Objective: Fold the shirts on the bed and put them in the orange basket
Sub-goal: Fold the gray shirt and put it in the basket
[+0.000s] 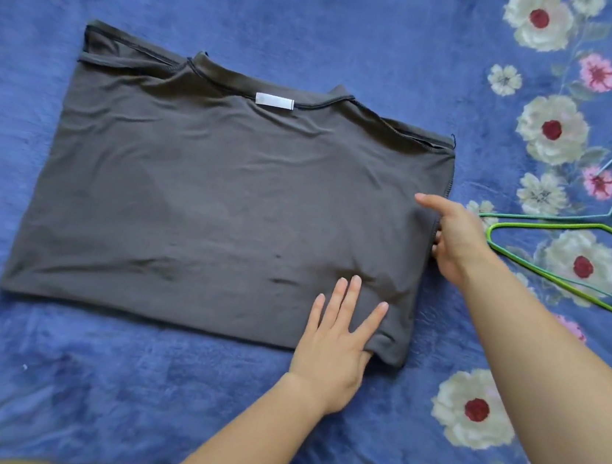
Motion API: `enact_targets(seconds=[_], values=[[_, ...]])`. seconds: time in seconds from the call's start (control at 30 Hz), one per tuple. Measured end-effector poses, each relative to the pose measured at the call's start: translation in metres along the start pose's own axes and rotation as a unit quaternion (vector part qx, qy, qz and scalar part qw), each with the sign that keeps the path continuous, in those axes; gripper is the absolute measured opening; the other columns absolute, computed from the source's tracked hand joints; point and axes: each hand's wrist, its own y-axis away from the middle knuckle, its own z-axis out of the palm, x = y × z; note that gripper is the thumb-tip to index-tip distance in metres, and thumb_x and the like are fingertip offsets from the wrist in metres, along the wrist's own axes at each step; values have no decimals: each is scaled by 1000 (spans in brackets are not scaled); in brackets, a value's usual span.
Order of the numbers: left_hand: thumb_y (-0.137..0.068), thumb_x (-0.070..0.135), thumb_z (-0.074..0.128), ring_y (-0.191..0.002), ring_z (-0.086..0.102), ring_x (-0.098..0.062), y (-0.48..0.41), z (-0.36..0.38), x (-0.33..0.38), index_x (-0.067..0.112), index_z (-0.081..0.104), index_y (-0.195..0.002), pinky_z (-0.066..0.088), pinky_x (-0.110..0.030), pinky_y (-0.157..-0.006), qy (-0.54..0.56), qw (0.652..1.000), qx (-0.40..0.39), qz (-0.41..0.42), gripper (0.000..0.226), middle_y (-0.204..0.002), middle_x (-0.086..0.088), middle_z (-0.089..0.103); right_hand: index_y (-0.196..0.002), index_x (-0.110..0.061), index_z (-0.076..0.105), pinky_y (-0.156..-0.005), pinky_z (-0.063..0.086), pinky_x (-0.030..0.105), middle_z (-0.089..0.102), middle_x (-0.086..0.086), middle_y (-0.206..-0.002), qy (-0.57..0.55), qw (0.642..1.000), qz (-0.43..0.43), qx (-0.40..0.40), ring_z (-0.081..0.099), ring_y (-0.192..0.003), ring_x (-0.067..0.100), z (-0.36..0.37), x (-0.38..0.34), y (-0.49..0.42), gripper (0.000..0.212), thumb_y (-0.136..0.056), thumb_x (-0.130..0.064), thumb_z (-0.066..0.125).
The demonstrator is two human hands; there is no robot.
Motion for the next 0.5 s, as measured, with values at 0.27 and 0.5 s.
enact_targets(seconds=[0.27, 0.5], values=[[-91, 21, 51, -124, 51, -5, 44, -116, -57, 23, 58, -126, 41, -20, -103, 813, 565, -49, -134, 36, -133, 7, 56, -90, -10, 56, -74, 52, 38, 59, 11, -83, -53, 997, -25, -43, 55, -78, 26, 56, -70, 25, 28, -63, -5, 62], [-86, 15, 59, -133, 42, -28, 104, -142, -151, 2, 54, -131, 29, -45, -113, 939, 335, 56, -51, 48, -143, -14, 45, -74, -19, 40, -41, 44, 20, 41, 1, -59, -34, 982, -128, -136, 43, -36, 10, 204, -115, 94, 25, -83, 1, 52]])
